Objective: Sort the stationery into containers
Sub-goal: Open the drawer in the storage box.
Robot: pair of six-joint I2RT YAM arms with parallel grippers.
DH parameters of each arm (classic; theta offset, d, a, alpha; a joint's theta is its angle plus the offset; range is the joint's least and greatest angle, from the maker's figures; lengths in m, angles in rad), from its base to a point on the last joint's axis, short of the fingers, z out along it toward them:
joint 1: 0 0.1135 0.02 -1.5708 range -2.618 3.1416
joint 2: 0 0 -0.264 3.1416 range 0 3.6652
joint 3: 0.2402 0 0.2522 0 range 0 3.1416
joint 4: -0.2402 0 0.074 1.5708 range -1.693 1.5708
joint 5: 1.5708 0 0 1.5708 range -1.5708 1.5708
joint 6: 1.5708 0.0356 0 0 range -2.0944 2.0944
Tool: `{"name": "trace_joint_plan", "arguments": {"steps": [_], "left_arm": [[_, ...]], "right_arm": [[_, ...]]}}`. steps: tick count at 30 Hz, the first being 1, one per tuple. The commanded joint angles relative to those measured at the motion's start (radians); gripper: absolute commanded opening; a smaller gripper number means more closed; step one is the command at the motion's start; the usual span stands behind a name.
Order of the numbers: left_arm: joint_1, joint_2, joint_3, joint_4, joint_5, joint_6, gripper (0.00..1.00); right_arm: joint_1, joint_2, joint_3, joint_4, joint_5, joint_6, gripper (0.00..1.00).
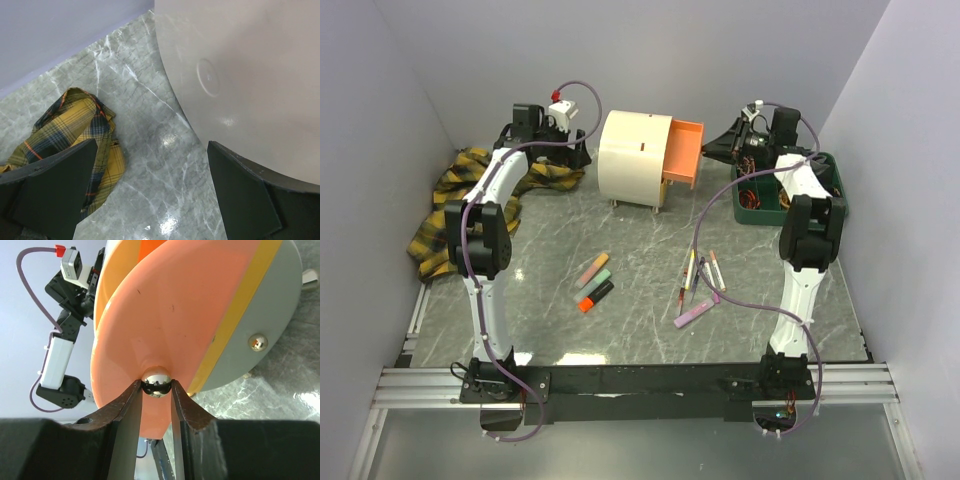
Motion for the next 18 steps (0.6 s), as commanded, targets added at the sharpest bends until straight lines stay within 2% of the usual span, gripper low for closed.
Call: {"name": "trace_joint_plan", "arguments": {"steps": [1,18], "left_arm": [[0.004,-0.04,0.017,0.013,0.006,0.002,0.99],[0.022,-0.046,0.019,0.014,-0.048,0.013,1.0]], "right_arm": [[-0.027,-0.084,-0.022,-0.026,0.021,-0.031,0.13],[-0.033,-0.087,0.003,-0.057,0.033,-0.051,0.17]]}}
